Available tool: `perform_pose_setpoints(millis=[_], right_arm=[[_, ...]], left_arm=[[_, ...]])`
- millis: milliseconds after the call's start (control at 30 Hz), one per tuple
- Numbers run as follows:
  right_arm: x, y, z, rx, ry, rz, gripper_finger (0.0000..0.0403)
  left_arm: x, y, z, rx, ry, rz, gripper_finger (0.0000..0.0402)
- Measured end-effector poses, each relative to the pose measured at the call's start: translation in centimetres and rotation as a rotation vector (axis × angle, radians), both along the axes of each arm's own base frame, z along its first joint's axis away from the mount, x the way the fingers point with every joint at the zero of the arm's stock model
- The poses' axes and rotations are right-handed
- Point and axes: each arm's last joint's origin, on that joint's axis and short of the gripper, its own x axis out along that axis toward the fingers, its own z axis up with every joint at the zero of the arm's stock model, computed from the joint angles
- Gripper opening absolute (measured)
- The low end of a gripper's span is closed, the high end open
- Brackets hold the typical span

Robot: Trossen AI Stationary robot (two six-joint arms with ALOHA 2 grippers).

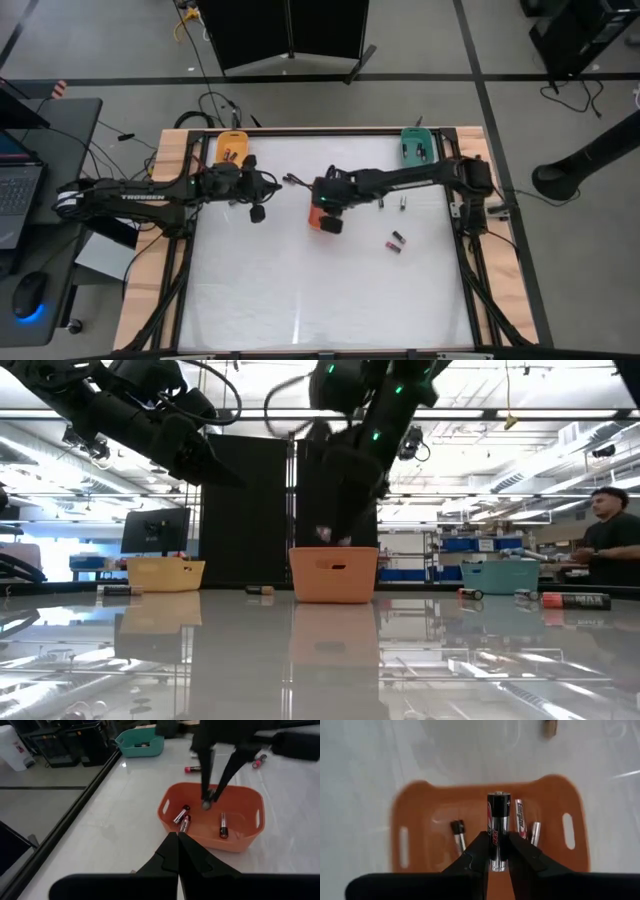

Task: Sort batteries
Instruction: Put the silver battery into the orange bin, then put the black-red battery into the yellow bin

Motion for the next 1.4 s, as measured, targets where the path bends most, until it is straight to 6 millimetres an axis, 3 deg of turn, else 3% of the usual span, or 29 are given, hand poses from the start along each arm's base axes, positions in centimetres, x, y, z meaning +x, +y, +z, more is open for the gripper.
perform_pose_setpoints(millis=[267,467,833,1000,1133,1333,1400], right_arm=[[0.4,-2.5,-2.9,0.035,0.103,-0.025,0.0059],[0.8,-3.1,-4.8,0.078,0.137,-0.007,0.0060],[1.0,-3.0,-5.5,0.090,0.144,-0.001,0.0089],[0.9,-1.7,-4.0,0.085,0.116,0.028,0.0102],[0.4,-0.3,-1.5,0.041,0.064,0.057,0.0101],[-0.4,2.5,1.6,-0.026,-0.009,0.124,0.0015],[-1.0,3.1,1.8,-0.035,-0.022,0.132,0.0012]], left_arm=[[0.0,0.0,-0.1,-0.007,0.004,0.002,0.0004],[-0.2,0.0,-0.5,-0.034,0.043,0.010,0.0003],[-0.1,0.5,-0.9,-0.076,0.062,0.051,0.0004],[0.0,1.2,-1.6,-0.091,0.098,0.070,0.0004],[0.3,1.7,-2.1,-0.103,0.112,0.061,0.0004],[1.5,2.8,-1.4,-0.096,0.134,0.024,0.0004],[2.1,3.4,-1.2,-0.082,0.164,0.000,0.0004]])
